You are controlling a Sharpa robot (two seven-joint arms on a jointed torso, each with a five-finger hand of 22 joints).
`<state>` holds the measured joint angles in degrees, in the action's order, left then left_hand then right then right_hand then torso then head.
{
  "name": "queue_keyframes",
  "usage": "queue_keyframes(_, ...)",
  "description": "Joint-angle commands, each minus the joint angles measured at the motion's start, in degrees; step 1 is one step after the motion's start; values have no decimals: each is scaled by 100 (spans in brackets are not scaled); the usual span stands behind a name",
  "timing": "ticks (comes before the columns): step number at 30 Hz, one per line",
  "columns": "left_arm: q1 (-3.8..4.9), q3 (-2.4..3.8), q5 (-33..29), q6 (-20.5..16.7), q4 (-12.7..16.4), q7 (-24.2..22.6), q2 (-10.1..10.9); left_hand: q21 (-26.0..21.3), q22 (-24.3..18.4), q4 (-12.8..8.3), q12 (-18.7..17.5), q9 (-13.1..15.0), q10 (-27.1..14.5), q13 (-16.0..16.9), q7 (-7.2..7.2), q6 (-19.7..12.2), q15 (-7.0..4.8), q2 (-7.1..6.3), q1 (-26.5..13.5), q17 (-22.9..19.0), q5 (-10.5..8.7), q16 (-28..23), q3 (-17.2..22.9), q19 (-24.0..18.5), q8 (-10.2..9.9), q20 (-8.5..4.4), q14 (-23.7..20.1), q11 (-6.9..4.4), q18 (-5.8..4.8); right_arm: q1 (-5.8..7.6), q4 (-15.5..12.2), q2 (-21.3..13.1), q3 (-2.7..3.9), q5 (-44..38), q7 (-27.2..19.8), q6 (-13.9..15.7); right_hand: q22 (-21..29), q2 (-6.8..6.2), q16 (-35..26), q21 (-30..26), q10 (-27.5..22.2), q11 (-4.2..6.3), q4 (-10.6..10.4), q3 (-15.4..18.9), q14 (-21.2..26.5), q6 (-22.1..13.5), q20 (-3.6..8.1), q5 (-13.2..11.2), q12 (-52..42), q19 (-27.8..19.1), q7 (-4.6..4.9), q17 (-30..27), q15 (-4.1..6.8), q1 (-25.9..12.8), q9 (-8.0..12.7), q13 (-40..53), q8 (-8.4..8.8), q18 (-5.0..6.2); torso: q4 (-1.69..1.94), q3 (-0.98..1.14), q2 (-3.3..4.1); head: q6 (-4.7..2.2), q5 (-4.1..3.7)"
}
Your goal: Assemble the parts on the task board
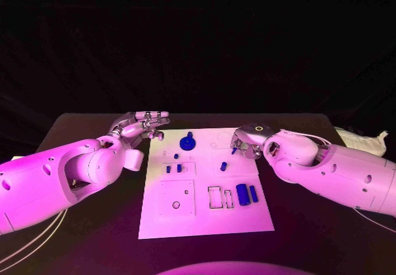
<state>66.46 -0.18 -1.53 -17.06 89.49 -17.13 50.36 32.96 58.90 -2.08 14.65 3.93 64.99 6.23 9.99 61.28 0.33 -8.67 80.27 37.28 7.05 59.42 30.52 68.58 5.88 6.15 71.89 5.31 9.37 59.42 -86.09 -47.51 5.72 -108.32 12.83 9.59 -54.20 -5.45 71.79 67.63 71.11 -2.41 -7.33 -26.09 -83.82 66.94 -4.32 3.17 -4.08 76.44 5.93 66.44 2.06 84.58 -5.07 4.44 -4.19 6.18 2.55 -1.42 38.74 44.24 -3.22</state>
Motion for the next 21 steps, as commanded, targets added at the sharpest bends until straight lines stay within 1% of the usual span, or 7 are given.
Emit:
queue_keyframes(1, 1, 2, 36, 120, 1, 14, -13, -31, -5, -20, 20, -8, -36, 5, -9, -41, 6, 48, -17, -5, -11, -31, -24, -13, 7, -13, -48, 12, 110, 7, -80, -79, 36, 45, 92, 212, -7, 9, -28, 39, 25, 1, 0, -39, -280, 46, 5, -14, 28, 28, -9, -10, -30, -64, -11, -10, -11, 47, -11, -1, 4, -5, -3)
queue_keyframes(5, -1, 1, 37, 117, -5, 16, -13, -31, -5, -20, 20, -8, -36, 5, -9, -41, 6, 48, -17, -5, -11, -31, -24, -13, 7, -13, -48, 12, 110, 14, -264, -201, 80, 61, 135, 245, -6, 6, -27, 38, 34, 0, 3, -43, -280, 55, 3, -15, 28, 28, -8, -11, -32, -82, -15, -14, -13, 47, -3, 0, -1, -8, -4)
queue_keyframes(9, -4, -1, 37, 112, -3, 17, -10, -35, -9, -25, 24, -9, -47, 5, -5, -50, 9, 50, -18, -9, -11, -32, -27, -14, 5, -11, -51, 16, 109, 17, -560, -306, 112, 66, 184, 300, -7, 4, -32, 39, 36, -1, 5, -44, -279, 56, 3, -15, 28, 28, -6, -18, -32, -86, -16, -15, -13, 47, -2, 3, 2, -15, 13)
queue_keyframes(11, -6, -2, 37, 110, -2, 15, -9, -35, -9, -25, 24, -9, -47, 5, -5, -50, 9, 50, -18, -9, -11, -32, -27, -14, 5, -11, -51, 16, 109, 15, -728, -331, 121, 80, 194, 332, -10, 3, -34, 41, 38, -3, 6, -45, -278, 57, 3, -14, 28, 30, -5, -21, -32, -88, -16, -16, -13, 47, 0, 0, 6, -20, 30)
queue_keyframes(14, -9, -3, 38, 112, 0, 11, -13, -35, -9, -25, 24, -9, -47, 5, -5, -50, 9, 50, -18, -9, -11, -32, -27, -14, 5, -11, -51, 16, 109, -4, -993, -321, 127, 105, 188, 363, -14, 2, -32, 43, 40, -7, 11, -50, -278, 57, 4, -12, 29, 31, 1, -18, -31, -92, -17, -18, -11, 47, 0, -1, 8, -31, 56)
queue_keyframes(17, -13, -4, 38, 118, 2, 8, -26, -35, -9, -25, 24, -9, -47, 5, -5, -50, 9, 50, -18, -9, -11, -32, -27, -14, 5, -11, -51, 16, 109, -52, -1280, -250, 128, 122, 161, 376, -18, 3, -30, 46, 43, -12, 17, -59, -278, 57, 4, -9, 30, 34, 7, -17, -32, -94, -17, -21, -9, 47, 10, -3, 6, -22, 90)
queue_keyframes(21, -15, -5, 38, 126, 5, 7, -43, -37, -11, -27, 27, -10, -53, 6, -2, -55, 10, 51, -19, -9, -11, -31, -30, -14, 4, -11, -51, 18, 109, -95, -1483, -105, 105, 129, 126, 332, -18, 6, -26, 46, 45, -15, 24, -68, -278, 57, 3, -6, 31, 34, 12, -13, -33, -95, -18, -24, -7, 47, 17, -12, 4, -11, 159)
